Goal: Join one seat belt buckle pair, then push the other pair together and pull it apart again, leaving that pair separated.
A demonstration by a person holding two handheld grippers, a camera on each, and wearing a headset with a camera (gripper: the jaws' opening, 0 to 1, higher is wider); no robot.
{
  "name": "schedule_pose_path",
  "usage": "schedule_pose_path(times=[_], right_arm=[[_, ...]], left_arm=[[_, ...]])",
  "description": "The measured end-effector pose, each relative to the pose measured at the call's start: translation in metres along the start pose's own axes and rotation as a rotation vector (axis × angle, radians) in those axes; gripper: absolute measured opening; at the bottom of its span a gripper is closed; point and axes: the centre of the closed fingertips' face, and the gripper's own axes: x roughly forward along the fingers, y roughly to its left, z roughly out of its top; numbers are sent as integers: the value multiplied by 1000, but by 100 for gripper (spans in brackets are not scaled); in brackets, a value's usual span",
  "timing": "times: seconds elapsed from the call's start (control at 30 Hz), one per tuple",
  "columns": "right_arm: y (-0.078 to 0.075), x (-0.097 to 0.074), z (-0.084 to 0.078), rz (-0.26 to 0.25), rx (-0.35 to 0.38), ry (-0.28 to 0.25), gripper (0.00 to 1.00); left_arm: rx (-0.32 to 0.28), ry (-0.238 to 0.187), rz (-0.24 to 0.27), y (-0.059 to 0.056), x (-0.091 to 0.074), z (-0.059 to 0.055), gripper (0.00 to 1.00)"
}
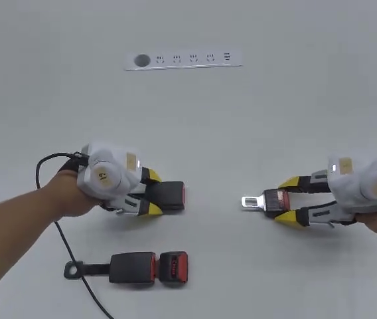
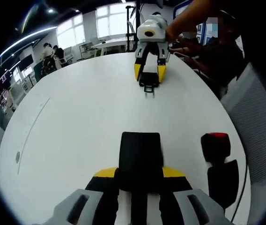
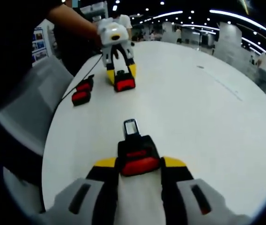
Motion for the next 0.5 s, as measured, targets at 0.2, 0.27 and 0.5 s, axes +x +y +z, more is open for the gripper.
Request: schedule_pose_path(times=[0.2,0.27,0.5], right_arm=[[0,2,3,-1,10,-28,34],[1,4,6,1,13,-40,34],[0,16,19,22,14,-72,34]], left_arm=[[5,7,-4,-1,1,1,34],[2,4,-4,-1,1,1,34],[3,1,-4,-1,1,0,34]])
